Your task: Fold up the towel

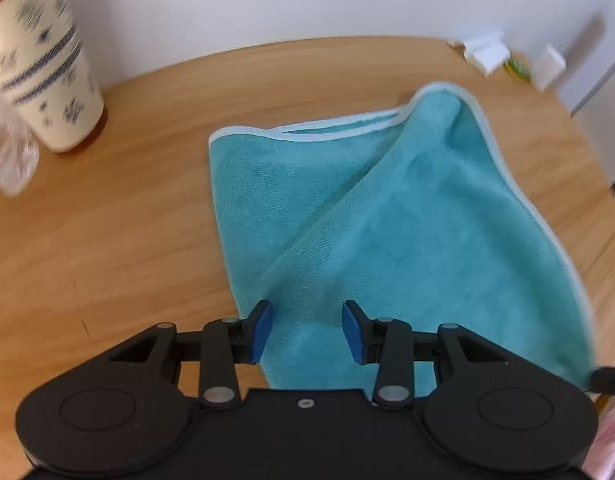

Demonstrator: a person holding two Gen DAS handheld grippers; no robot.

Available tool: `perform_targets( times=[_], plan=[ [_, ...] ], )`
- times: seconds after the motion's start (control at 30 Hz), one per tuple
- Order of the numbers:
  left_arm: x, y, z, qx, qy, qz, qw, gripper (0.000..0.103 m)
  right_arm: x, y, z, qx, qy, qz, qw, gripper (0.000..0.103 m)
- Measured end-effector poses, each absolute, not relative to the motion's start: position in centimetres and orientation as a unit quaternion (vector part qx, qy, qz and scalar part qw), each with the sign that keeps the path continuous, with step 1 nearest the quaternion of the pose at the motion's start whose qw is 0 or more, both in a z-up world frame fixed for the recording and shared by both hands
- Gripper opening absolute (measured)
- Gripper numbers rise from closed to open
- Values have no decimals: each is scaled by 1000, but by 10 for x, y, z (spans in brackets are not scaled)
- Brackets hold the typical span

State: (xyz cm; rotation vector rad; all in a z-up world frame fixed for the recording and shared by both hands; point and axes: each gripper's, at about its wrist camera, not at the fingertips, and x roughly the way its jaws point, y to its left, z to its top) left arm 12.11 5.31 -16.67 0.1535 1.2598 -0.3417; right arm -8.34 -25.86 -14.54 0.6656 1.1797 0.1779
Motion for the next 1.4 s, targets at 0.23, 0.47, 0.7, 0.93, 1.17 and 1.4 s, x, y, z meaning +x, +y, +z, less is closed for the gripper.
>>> perform_targets(
  times=[0.23,0.47,0.7,0.93,1.17,1.4],
  plan=[
    [117,52,-162,77,592,-193,779,44,-102,-271,-138,383,532,63,753,2],
    [56,38,-146,123,584,-329,731,53,-92,-271,-188,294,575,1,764,3],
    [24,27,-160,135,595,-341,715,55,-94,-254,-182,245,551,26,797,29],
    [22,32,-168,128,599,-333,717,55,-111,-251,-173,266,525,39,808,36],
    [24,29,-170,115,611,-328,712,55,-108,-237,-179,226,526,41,819,34],
    [12,31,-170,146,602,-338,708,55,-111,-250,-155,290,510,44,809,8]
  ],
)
